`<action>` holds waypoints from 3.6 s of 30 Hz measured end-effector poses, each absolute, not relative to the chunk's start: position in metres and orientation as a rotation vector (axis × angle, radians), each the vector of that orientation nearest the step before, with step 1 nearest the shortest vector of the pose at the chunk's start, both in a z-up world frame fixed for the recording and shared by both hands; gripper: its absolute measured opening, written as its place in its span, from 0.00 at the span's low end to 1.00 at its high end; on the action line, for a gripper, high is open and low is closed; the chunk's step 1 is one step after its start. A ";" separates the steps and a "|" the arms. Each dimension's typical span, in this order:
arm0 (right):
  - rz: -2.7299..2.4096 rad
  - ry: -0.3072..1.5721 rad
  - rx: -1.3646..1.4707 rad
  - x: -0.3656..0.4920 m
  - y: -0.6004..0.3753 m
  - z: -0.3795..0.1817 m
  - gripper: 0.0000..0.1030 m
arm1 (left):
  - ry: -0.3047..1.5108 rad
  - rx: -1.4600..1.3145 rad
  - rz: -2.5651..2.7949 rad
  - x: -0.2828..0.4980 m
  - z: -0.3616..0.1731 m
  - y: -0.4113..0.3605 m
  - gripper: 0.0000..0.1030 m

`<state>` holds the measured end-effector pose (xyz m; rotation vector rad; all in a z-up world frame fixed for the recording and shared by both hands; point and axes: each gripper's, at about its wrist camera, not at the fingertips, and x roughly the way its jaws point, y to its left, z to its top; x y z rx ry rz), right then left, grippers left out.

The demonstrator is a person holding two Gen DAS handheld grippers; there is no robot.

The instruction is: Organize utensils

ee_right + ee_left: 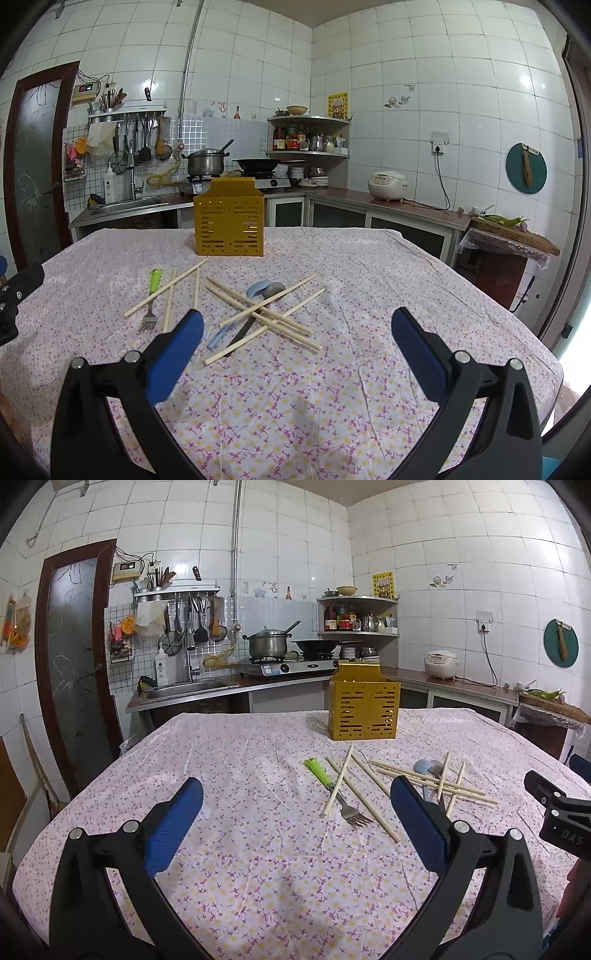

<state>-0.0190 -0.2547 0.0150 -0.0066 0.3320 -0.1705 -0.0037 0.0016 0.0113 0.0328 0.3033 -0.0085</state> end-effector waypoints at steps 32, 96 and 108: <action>-0.173 0.311 -0.005 -0.022 -0.258 0.014 0.96 | 0.312 0.035 -0.010 -0.003 0.007 0.001 0.95; -0.312 0.830 0.117 0.230 -0.320 -0.022 0.96 | 0.781 0.019 -0.137 0.255 -0.026 -0.023 0.95; -0.257 0.987 0.197 0.265 -0.321 -0.030 0.50 | 0.889 0.102 -0.207 0.298 -0.037 -0.054 0.75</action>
